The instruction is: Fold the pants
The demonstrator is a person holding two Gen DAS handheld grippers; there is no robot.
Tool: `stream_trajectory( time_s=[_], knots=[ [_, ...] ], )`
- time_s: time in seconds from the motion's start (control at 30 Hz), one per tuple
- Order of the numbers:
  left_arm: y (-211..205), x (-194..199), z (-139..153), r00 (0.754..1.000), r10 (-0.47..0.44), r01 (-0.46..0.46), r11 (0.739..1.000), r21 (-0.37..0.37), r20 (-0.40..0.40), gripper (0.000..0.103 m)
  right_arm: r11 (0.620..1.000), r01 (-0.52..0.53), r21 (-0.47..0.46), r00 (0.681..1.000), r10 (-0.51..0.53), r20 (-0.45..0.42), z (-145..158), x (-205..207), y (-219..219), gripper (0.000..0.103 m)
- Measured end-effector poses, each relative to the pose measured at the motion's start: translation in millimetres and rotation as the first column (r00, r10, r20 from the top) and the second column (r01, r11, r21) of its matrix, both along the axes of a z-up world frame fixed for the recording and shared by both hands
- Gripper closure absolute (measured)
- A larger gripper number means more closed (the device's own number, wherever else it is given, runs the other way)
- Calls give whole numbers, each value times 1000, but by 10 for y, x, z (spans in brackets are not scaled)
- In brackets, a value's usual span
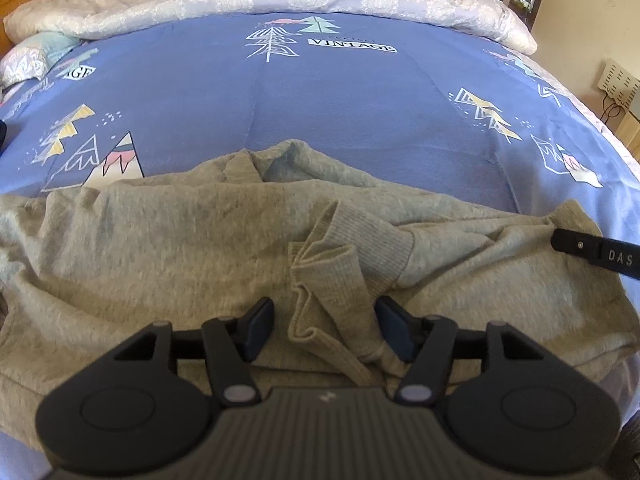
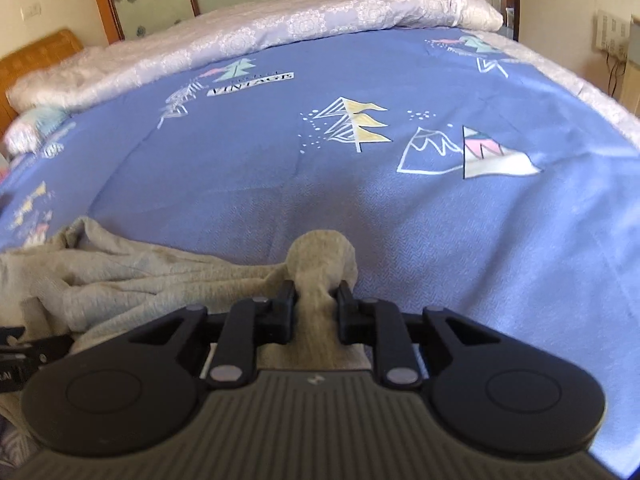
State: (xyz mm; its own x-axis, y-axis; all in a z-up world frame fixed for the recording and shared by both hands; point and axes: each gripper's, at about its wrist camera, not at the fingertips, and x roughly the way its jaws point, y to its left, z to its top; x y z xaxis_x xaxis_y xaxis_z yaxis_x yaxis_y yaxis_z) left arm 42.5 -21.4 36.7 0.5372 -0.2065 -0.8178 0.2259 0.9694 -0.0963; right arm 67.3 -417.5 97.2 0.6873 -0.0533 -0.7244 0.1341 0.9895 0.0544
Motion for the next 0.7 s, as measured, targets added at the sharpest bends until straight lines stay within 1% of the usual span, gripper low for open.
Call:
stream_trajectory(
  time_s=[0.1,0.2,0.47,0.7],
  knots=[
    [13,2,-3,1000,0,0,1000,-4,-2,43,996,-22,-89,1000,20,-22,33,30,121,80],
    [-6,-10,-2,1000,1,-1,1000,6,2,43,991,-22,-132,999,18,-36,27,49,179,80],
    [-31,-20,-4,1000,8,-8,1000,23,5,40,987,-15,-160,999,8,-44,-6,64,219,79],
    [-51,-15,-3,1000,8,-8,999,42,7,37,986,-9,-164,998,0,-56,1,92,250,78]
  ],
)
